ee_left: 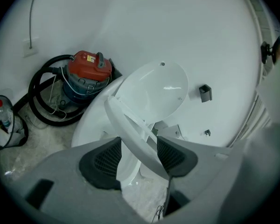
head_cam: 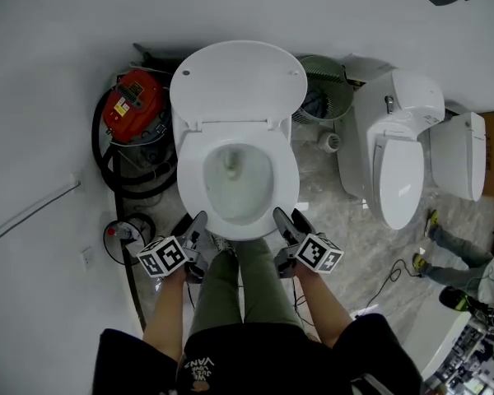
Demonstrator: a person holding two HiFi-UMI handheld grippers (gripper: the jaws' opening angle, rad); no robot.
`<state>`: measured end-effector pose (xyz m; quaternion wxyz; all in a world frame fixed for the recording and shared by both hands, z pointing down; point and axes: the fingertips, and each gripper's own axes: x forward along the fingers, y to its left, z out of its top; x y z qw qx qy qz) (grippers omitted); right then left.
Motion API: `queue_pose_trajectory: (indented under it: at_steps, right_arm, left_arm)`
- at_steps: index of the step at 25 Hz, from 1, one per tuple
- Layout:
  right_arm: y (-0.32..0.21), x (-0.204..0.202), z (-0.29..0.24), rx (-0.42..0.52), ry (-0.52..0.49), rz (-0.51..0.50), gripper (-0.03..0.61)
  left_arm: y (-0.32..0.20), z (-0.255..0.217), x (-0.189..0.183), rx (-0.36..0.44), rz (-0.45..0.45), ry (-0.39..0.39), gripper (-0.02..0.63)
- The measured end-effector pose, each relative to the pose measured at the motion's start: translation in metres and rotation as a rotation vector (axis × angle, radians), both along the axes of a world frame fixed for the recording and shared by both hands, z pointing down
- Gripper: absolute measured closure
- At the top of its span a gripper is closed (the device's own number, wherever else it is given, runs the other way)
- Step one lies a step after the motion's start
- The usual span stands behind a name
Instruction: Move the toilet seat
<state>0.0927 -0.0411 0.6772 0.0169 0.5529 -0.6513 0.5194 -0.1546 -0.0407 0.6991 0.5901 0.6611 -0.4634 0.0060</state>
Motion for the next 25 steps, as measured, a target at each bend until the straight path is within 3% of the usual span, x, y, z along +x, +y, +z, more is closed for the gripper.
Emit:
queue_pose_trajectory:
  at_steps: [3,11,25]
  right_arm:
    - [-0.006,0.001,-0.011,0.033,0.002,0.005,0.249]
    - [-0.024,0.001,-0.037,0.094,-0.014,0.023,0.249]
    - [-0.063,0.004,-0.074,0.114,-0.110,-0.029,0.238]
  left_arm:
    - [-0.007,-0.011,0.001,0.019,0.014,-0.004,0.375]
    - [-0.029,-0.039,0.001,0.057,-0.023,0.073,0.359]
    - [-0.071,-0.077,-0.001,0.085,-0.205,0.137,0.348]
